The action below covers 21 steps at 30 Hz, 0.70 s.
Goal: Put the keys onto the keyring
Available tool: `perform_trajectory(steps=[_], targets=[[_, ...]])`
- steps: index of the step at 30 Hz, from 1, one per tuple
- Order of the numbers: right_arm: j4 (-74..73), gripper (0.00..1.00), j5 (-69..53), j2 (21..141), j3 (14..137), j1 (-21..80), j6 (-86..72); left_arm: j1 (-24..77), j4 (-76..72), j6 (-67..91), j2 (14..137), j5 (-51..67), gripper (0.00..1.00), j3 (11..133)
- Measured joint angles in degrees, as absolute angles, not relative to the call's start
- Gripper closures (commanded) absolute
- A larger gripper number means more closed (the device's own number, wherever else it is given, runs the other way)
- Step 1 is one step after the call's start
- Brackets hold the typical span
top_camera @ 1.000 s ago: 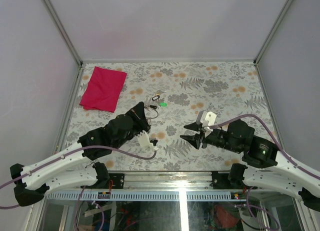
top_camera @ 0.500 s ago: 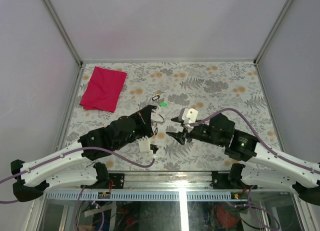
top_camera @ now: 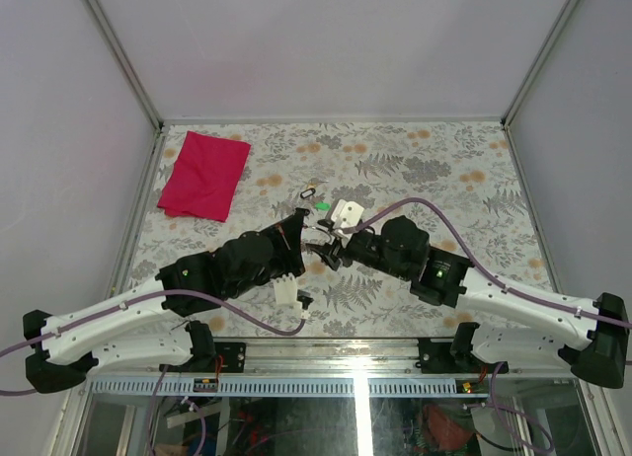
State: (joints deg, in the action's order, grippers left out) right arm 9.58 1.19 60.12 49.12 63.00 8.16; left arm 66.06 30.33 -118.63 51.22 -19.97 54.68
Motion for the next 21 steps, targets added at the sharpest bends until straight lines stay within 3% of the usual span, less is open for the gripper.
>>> perform_trajectory(steps=[6, 14, 21], targets=[[12.8, 0.46, 1.0, 62.9, 50.0, 63.0, 8.2, 66.9, 30.9, -118.6, 51.2, -20.0, 1.00, 54.7], [14.2, 0.64, -1.4, 63.5, 50.5, 62.9, 7.7, 67.4, 31.2, -118.6, 51.2, -20.2, 1.00, 55.0], [15.1, 0.70, -2.8, 63.9, 50.7, 62.4, 6.4, 67.9, 31.8, -118.6, 50.8, -20.2, 1.00, 55.2]])
